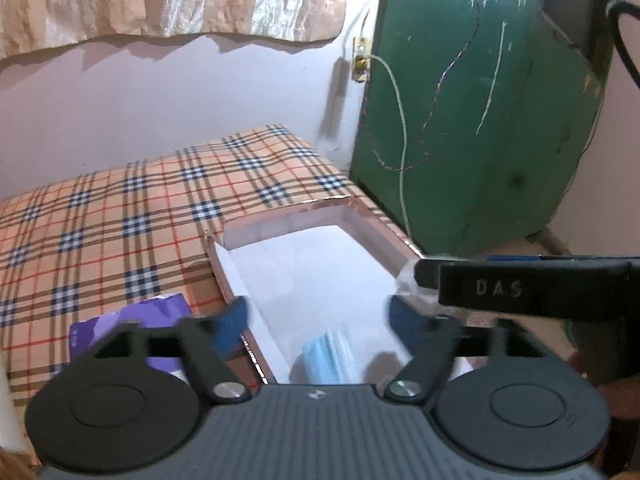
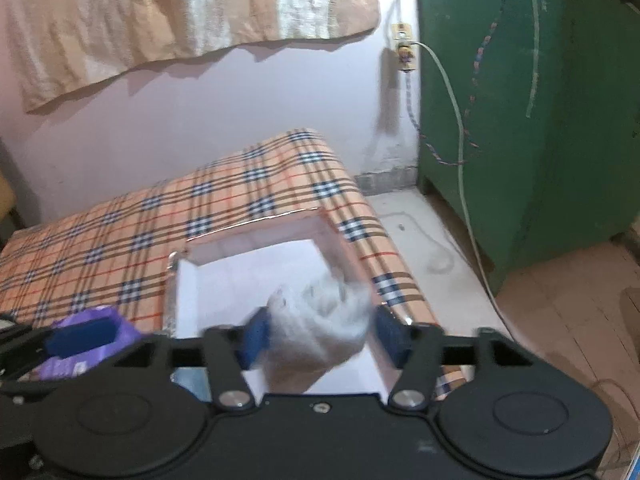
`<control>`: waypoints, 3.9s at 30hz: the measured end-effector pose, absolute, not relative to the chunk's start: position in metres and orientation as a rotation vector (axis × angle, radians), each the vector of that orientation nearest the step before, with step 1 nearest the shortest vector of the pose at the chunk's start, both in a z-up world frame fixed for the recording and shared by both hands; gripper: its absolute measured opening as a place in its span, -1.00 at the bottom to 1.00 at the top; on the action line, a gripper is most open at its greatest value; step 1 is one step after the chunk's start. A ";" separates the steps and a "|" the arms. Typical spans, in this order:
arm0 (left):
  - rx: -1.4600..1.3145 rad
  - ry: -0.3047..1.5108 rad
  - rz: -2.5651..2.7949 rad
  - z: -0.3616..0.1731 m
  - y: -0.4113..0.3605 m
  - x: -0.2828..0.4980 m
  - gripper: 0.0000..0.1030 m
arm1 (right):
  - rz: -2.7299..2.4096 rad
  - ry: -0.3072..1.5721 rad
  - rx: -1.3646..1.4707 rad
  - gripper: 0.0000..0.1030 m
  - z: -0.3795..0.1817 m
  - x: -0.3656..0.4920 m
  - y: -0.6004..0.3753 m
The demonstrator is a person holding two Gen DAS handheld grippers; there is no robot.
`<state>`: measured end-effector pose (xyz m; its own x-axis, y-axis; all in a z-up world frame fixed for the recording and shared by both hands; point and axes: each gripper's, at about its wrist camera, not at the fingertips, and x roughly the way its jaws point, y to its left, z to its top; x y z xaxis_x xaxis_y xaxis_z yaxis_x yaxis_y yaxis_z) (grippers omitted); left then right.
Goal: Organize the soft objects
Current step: 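Open both grippers to drop the masks and white cloth into the tray, then return both grippers to the pile of soft items, then grasp a blue mask with the left gripper while the right gripper grasps the pink glove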
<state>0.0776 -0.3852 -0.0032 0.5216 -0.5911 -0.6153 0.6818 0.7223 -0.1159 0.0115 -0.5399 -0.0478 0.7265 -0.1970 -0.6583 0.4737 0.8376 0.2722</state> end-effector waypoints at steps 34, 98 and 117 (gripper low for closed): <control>0.054 0.596 -0.539 -0.010 -0.319 0.144 0.88 | -0.319 0.473 0.484 0.70 -0.025 0.001 -0.490; -0.099 0.740 -0.204 -0.024 0.013 0.026 -0.25 | 0.288 0.705 0.244 0.70 -0.017 0.030 -0.136; -0.061 0.693 -0.136 -0.005 0.039 0.023 -0.25 | 0.380 0.793 0.218 -0.57 -0.049 0.069 -0.076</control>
